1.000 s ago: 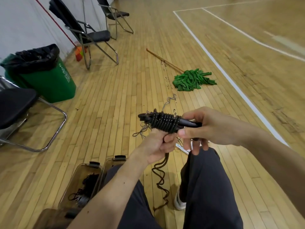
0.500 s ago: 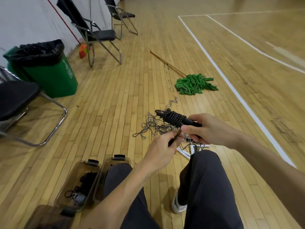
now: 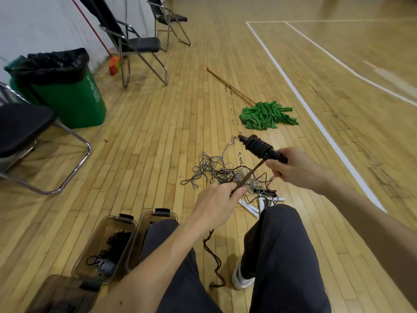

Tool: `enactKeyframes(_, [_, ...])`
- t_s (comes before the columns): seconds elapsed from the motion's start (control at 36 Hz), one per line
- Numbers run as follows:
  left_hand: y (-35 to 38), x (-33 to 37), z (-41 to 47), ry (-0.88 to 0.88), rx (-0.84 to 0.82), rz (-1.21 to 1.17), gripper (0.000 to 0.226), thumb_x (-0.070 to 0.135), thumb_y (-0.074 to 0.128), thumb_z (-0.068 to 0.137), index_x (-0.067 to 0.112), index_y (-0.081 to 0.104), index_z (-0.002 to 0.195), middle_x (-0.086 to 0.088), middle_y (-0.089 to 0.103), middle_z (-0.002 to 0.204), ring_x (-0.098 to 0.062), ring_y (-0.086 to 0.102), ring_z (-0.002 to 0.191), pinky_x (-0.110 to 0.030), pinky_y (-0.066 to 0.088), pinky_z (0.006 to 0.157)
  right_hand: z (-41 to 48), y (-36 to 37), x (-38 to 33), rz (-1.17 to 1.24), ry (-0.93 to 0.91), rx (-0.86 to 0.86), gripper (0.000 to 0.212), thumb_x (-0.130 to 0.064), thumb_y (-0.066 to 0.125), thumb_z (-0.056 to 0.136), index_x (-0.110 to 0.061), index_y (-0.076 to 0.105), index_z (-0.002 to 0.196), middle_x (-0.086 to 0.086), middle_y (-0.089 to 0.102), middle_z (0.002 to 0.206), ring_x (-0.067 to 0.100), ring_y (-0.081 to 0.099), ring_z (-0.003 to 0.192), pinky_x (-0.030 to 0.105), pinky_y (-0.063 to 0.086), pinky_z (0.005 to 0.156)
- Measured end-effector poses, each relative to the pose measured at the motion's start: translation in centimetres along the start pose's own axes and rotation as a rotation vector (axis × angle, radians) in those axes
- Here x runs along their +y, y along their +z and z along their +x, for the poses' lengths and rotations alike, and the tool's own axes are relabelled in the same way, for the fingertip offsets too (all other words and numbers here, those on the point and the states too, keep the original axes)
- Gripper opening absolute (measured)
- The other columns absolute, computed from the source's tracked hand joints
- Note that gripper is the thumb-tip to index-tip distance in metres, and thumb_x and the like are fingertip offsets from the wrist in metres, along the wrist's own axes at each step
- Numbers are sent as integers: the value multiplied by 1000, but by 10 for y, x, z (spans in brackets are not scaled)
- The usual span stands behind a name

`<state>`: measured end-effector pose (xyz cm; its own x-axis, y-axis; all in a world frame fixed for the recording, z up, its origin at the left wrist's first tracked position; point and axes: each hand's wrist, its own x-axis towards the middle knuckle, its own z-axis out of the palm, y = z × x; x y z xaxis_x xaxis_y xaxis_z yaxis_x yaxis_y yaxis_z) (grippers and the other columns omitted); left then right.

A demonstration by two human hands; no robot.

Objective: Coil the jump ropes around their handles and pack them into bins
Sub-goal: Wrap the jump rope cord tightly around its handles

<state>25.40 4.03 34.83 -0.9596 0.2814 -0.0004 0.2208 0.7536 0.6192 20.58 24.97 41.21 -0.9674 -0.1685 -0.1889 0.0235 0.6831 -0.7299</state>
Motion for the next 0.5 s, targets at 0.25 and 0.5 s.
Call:
enactKeyframes(0.25, [-19, 12, 0, 176, 52, 566, 35, 43, 34, 107, 18, 57, 101, 4, 53, 75, -19, 57, 66, -31, 46, 59, 7, 16, 14, -251, 51, 60, 18, -26, 56, 102, -11, 63, 97, 11, 69, 80, 18, 55, 57, 26, 38, 49])
enactKeyframes(0.5, [-65, 31, 10, 393, 6, 835, 41, 49, 35, 104, 14, 57, 109, 5, 54, 84, -13, 55, 70, -25, 43, 60, 7, 28, 16, -344, 141, -95, 16, -24, 55, 102, -10, 61, 99, 5, 61, 73, 15, 51, 54, 22, 36, 46])
